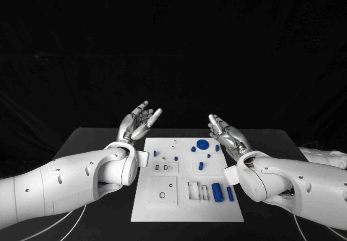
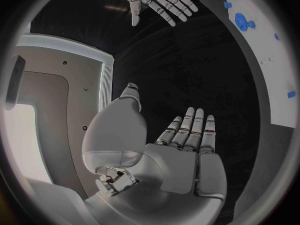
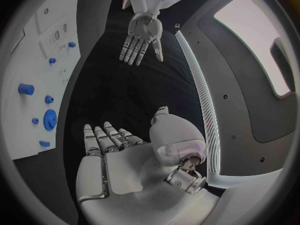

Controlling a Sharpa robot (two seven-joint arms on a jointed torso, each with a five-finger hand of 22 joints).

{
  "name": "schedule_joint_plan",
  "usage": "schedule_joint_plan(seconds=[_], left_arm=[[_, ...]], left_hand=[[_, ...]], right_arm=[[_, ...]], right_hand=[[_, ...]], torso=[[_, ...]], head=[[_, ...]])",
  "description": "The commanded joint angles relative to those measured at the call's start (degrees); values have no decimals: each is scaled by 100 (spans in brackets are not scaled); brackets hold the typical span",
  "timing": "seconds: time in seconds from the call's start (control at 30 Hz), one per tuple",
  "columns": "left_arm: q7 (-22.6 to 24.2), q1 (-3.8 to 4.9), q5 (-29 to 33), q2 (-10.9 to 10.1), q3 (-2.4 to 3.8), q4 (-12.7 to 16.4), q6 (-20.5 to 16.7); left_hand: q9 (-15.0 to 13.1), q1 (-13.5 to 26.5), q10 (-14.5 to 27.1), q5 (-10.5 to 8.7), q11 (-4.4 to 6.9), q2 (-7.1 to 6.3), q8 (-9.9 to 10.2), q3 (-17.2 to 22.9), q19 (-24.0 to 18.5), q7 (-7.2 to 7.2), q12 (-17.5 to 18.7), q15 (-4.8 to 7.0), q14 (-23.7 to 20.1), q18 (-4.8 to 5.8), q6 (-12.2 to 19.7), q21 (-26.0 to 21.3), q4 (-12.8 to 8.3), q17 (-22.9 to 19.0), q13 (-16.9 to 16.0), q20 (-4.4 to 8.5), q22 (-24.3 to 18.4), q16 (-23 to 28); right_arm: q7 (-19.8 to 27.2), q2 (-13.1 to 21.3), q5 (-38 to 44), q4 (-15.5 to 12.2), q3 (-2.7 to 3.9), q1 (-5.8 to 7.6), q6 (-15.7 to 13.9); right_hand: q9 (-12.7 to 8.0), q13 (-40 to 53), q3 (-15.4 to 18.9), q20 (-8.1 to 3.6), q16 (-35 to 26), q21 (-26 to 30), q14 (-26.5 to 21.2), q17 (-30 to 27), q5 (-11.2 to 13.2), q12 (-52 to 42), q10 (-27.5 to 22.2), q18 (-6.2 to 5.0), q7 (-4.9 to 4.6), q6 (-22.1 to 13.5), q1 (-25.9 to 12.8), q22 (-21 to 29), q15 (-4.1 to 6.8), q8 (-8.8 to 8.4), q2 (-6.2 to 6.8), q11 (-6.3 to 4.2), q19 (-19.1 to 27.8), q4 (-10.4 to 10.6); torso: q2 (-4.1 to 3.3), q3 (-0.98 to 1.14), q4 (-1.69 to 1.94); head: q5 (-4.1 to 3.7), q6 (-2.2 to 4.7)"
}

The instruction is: Assemble the parts on the task board

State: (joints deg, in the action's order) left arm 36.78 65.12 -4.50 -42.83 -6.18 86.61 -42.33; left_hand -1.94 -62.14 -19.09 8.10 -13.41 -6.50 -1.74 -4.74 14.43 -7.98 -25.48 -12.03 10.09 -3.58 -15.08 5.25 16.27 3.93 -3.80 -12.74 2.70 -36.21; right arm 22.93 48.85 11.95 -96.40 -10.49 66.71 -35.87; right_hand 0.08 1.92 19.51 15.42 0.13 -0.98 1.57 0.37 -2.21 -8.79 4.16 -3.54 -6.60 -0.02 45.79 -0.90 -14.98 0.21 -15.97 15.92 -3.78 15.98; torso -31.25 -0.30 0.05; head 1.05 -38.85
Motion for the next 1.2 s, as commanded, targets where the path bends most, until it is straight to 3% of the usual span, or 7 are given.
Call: schedule_joint_plan(seconds=[0.03,0.23,0.27,0.67,0.77,0.9,1.2], left_arm=[[1044,42,-394,27,-32,-26,266],[1078,52,-411,31,-44,-32,274],[620,53,-400,73,-74,-138,631],[-164,53,-782,152,-239,-478,808],[-300,53,-1041,157,-258,-548,821],[-501,55,-1402,149,-269,-618,888],[-764,60,-2278,174,-276,-726,933]], left_hand=[[-16,-231,-196,55,-341,-52,-24,-30,775,-361,-258,-331,332,-115,-143,369,86,19,-23,-332,160,-318],[38,-139,-905,-2,-180,145,23,55,2283,185,-611,-132,1424,-410,374,1140,93,16,-60,-339,462,-521],[44,-90,-1263,-38,-71,247,27,85,2514,278,-739,7,1854,-500,458,1274,60,43,-85,-339,507,-602],[56,50,-4401,-44,1056,341,43,93,4353,353,-1406,1074,5003,-687,673,2748,75,889,-536,433,1164,-1063],[53,65,-4761,-44,1193,314,39,105,4351,281,-1963,1261,5328,-656,656,3401,52,2043,-1180,584,1621,-1947],[16,12,-5632,-64,1168,345,9,111,4695,279,-4598,1247,6655,-435,385,5497,64,6259,-4903,771,3919,-4452],[-25,-137,-7091,-73,945,455,-15,50,6999,-78,-6452,1042,7991,249,-70,8281,17,8607,-8620,562,8235,-5379]], right_arm=[[-444,51,984,-108,-99,82,765],[-556,100,1218,-187,-220,160,934],[-465,42,1228,79,-221,164,930],[-404,71,1206,401,-220,198,1017],[-374,97,1184,439,-220,218,1147],[-384,103,1188,491,-220,253,1291],[-466,88,1344,635,-218,372,1393]], right_hand=[[-8,30,90,123,68,-58,122,34,-46,-134,78,-132,-1069,2,289,-32,-81,-21,-61,93,-116,64],[-1,102,91,129,320,-345,872,172,-47,-489,422,-172,-1032,23,437,-193,-60,-14,-63,92,-849,63],[0,111,86,122,408,-441,1125,213,-49,-552,490,-185,-1029,26,460,-243,-52,-12,-65,88,-1087,65],[20,175,35,-600,3396,-2798,7584,1595,-84,-1386,1829,-701,-657,98,654,-1273,1183,6,-63,-633,-6037,72],[15,186,-21,-687,7503,-4198,8187,5996,-149,-1475,2356,-513,-620,80,779,-2279,1153,2,-35,-638,-6657,91],[36,282,-81,-575,8987,-7402,8843,8963,-46,-1719,2927,12,-495,153,909,-6465,905,22,-19,-503,-7762,55],[78,801,-60,-347,8987,-8902,8843,8963,-269,-2466,3649,354,-389,314,1092,-8910,910,58,-19,-629,-8622,71]], torso=[[-1,0,0],[-1,0,0],[-8,-2,-3],[-101,-8,20],[-156,-7,37],[-229,-1,56],[-434,-11,85]], head=[[0,-2],[0,-2],[63,-214],[87,-293],[92,-302],[135,-322],[89,-330]])
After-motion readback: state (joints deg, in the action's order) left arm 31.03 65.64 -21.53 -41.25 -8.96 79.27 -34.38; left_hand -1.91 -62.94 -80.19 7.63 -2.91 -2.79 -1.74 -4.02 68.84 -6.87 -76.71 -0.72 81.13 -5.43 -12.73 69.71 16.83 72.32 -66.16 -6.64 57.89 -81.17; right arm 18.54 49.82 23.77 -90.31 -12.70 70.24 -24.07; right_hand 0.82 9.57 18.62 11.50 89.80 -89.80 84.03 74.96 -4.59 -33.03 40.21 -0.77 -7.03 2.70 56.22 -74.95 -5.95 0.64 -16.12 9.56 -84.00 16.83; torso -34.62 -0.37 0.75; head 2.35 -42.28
